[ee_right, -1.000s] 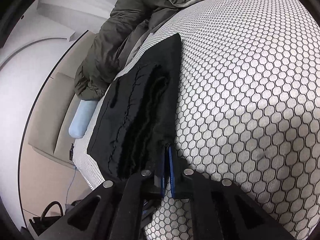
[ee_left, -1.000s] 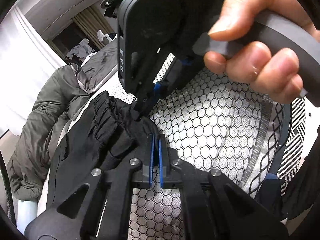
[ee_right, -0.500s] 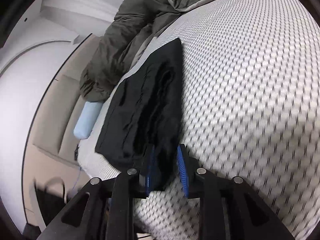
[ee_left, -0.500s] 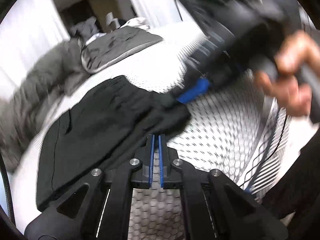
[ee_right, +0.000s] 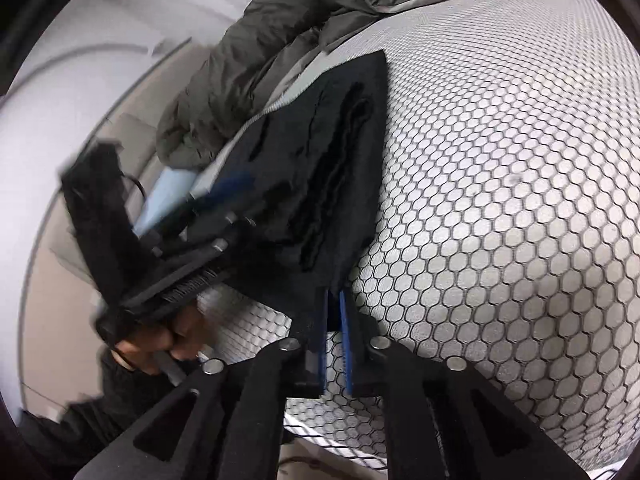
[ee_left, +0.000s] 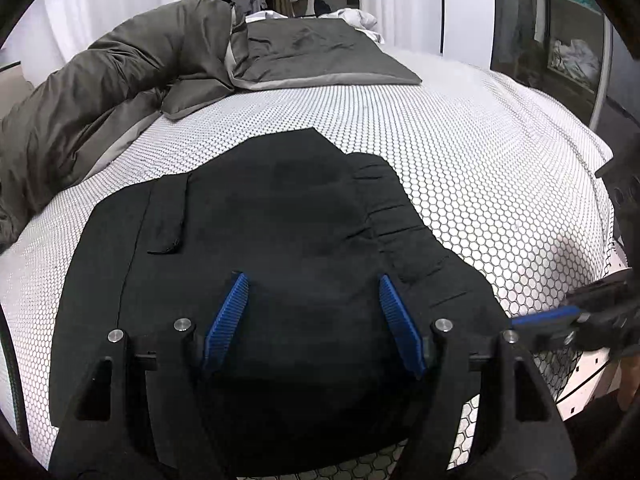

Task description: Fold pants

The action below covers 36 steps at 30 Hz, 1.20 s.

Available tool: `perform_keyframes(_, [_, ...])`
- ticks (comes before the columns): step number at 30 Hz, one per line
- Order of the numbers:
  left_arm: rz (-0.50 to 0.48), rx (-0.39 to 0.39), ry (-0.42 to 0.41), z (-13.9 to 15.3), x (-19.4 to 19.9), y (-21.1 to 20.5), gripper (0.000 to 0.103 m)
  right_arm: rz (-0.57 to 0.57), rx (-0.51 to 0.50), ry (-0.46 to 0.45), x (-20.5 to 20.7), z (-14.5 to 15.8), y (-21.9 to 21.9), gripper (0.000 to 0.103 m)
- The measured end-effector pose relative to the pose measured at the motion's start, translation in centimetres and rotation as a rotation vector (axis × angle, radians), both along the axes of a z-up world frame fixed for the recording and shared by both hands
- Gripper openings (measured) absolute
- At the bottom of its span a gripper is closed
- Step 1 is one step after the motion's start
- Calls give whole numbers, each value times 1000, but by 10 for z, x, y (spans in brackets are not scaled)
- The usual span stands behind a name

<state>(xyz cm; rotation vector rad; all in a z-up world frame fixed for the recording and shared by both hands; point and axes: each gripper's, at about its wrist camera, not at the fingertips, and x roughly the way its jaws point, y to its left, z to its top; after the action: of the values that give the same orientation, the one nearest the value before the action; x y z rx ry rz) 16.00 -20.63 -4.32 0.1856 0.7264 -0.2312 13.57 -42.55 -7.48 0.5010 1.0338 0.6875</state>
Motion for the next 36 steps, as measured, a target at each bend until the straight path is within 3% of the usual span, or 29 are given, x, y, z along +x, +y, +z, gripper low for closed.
perform_keyframes(3, [-8, 21, -16, -3, -5, -6, 66, -59, 91, 6, 7, 3, -17, 31])
perform_keyframes(5, [-1, 13, -8, -7, -4, -7, 66, -42, 96, 29, 16, -3, -10, 31])
perform_keyframes(6, [1, 16, -5, -9, -3, -9, 66, -30, 87, 33, 20, -5, -4, 30])
perform_keyframes(7, [1, 21, -4, -10, -1, -9, 66, -17, 58, 29, 23, -8, 4, 20])
perform_keyframes(10, [2, 32, -14, -9, 1, -11, 66, 5, -17, 6, 18, -6, 13, 5])
perform_keyframes(14, [8, 23, -8, -9, 6, -9, 66, 40, -73, -78, -14, 9, 20, 4])
perform_keyframes(18, [12, 28, -12, -9, 6, -9, 66, 93, -53, -23, -32, 1, 33, 4])
perform_keyframes(20, [15, 24, -15, -8, 5, -8, 66, 73, -54, -38, -38, 0, 25, 5])
perform_keyframes(25, [3, 12, -11, -2, -7, 3, 66, -84, 10, -87, -21, 15, -4, 35])
perform_keyframes(30, [13, 31, -42, 10, -31, 42, 66, -112, -2, -40, 9, 5, 8, 38])
perform_keyframes(34, [99, -90, -40, 23, -34, 110, 70, -129, -7, -26, 33, 1, 17, 41])
perform_keyframes(35, [133, -100, -50, 25, -35, 126, 71, -144, -11, -23, 37, -1, 18, 37])
perform_keyframes(36, [164, -105, -57, 26, -36, 142, 71, -146, -16, -28, 41, 0, 18, 22])
